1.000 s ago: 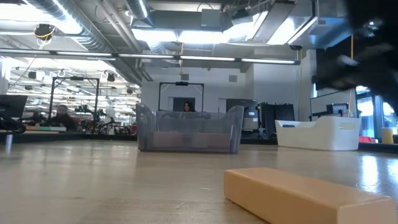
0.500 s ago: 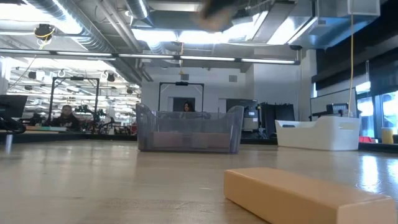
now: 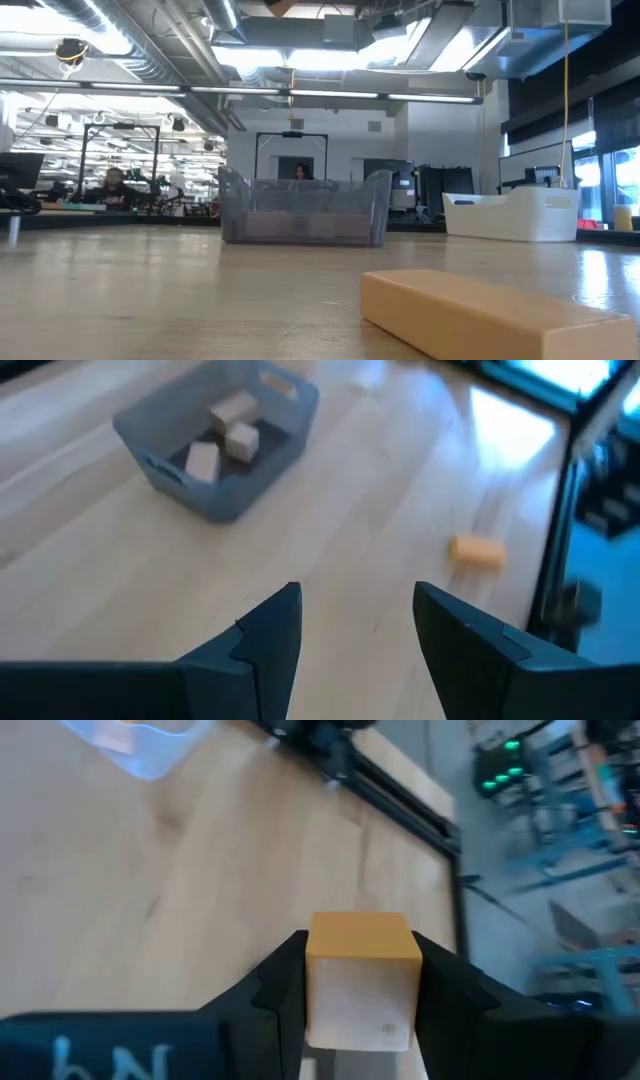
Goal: Sort & place blocks by color
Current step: Put the right yellow block into the transparent bin
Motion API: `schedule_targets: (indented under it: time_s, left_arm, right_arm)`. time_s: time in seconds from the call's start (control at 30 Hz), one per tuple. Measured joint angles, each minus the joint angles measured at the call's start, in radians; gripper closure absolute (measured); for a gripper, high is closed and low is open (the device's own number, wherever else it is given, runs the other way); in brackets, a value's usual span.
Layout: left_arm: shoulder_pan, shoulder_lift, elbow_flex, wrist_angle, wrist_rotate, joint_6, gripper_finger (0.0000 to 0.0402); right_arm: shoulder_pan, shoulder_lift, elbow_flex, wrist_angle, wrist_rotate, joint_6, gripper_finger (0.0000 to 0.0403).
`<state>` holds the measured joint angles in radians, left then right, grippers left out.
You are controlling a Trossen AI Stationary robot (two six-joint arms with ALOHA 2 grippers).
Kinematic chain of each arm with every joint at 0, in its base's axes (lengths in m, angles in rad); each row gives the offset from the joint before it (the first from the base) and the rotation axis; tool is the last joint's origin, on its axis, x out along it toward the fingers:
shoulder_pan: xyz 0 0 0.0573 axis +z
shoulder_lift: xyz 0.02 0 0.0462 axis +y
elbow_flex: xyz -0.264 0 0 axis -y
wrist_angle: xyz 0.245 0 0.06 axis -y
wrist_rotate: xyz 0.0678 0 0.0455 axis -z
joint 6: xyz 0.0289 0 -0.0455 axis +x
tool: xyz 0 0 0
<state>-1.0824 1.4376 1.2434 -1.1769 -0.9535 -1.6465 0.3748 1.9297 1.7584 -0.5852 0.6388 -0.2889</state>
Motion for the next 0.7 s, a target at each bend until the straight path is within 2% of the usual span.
schedule_targets:
  time_s: [0.2,0.43,0.53,0.7]
  left_arm:
    - [0.104,0.000,0.000,0.034,-0.105,-0.107,0.0218]
    - [0.255,0.000,0.000,0.115,-0.117,-0.120,0.0218]
    - [0.299,0.000,0.000,0.192,-0.112,-0.032,0.0218]
    - [0.346,-0.027,-0.001,0.385,-0.098,0.223,0.0218]
  right_arm:
    - [0.000,0.000,0.000,0.052,0.034,-0.084,0.0271]
    - [-0.002,0.005,-0.001,0.112,0.067,-0.166,0.0271]
    - [-0.003,0.005,-0.001,0.112,0.068,-0.166,0.0271]
    - [-0.004,0.006,-0.001,0.112,0.067,-0.166,0.0271]
